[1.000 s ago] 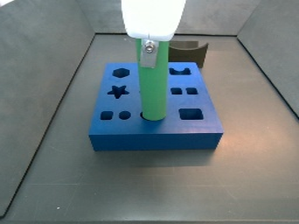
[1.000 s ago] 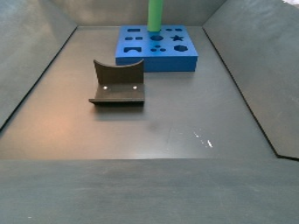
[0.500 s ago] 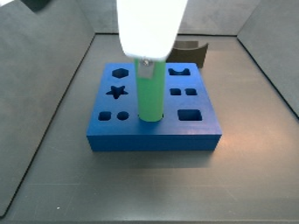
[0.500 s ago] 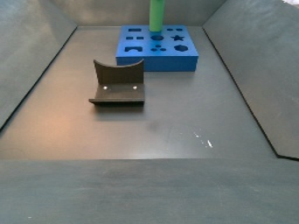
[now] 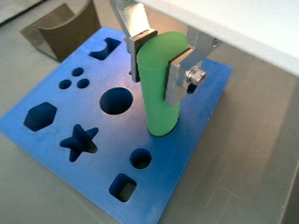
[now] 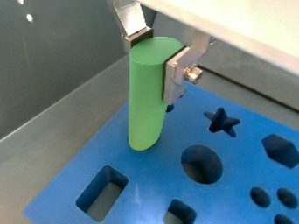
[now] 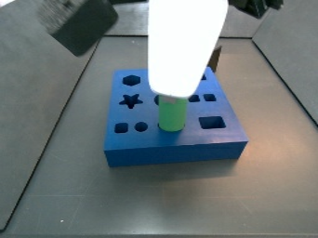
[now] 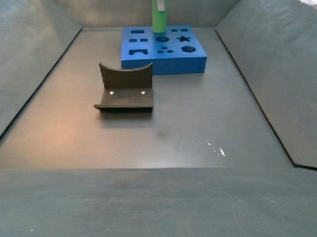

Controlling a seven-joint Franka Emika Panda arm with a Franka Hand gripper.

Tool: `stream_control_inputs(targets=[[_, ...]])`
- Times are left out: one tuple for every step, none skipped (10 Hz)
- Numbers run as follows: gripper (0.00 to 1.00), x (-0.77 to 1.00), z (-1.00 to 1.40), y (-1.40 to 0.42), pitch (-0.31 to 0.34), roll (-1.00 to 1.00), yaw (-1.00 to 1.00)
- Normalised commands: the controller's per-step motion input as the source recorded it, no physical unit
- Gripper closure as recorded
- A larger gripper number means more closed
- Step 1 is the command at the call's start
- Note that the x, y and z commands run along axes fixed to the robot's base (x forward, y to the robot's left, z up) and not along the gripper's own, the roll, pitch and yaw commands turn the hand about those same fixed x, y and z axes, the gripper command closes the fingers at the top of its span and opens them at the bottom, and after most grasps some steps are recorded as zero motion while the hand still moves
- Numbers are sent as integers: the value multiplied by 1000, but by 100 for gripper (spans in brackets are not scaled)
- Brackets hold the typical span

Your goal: Insert the oval object.

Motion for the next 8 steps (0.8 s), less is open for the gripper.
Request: stream_control_inputs(targets=[[100,220,-263,0,-126,-51,-186],[100,137,-249,0,-189,-81,-169],[100,134,-206,0,-310,-164,-154],[100,49,-177,0,-459,-260,-180],[100,0,-123,0,-487,-280,-197],[100,0,-131,0,-153,-43,-77],[100,-23,0,0,-66,-7,0],[100,0,0,0,0,0,0]])
